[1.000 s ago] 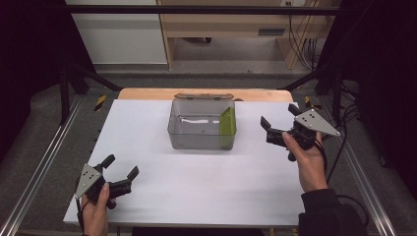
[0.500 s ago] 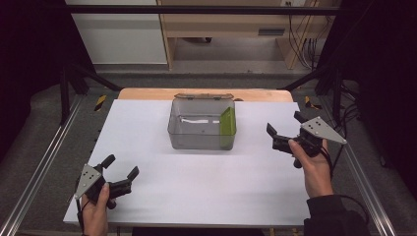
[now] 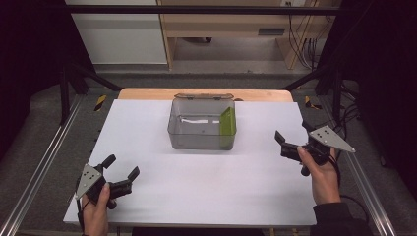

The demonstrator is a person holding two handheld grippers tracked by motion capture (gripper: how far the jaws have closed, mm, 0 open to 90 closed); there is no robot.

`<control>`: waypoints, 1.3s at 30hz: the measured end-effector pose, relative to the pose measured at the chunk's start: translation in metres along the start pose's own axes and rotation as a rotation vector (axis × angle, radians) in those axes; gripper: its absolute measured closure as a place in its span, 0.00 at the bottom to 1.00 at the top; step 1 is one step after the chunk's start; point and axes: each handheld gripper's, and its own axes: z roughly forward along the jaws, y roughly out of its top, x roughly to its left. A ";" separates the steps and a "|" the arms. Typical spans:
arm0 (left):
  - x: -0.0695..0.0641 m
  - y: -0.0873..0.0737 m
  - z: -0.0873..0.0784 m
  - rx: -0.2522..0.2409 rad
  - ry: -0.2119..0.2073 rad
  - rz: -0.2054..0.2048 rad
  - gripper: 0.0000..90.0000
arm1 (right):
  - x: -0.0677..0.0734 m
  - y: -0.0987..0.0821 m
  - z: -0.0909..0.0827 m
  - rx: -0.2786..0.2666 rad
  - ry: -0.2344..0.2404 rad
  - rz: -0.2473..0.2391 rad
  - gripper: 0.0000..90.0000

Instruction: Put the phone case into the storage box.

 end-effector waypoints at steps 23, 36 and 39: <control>-0.001 -0.001 0.001 -0.012 -0.029 -0.023 0.01 | -0.007 -0.043 -0.018 0.040 0.002 0.022 0.03; -0.002 0.000 0.000 -0.021 -0.044 -0.017 0.01 | -0.003 -0.064 -0.026 0.037 0.027 0.020 0.03; -0.003 0.000 0.000 -0.023 -0.048 -0.017 0.01 | 0.000 -0.068 -0.026 0.039 0.036 0.015 0.03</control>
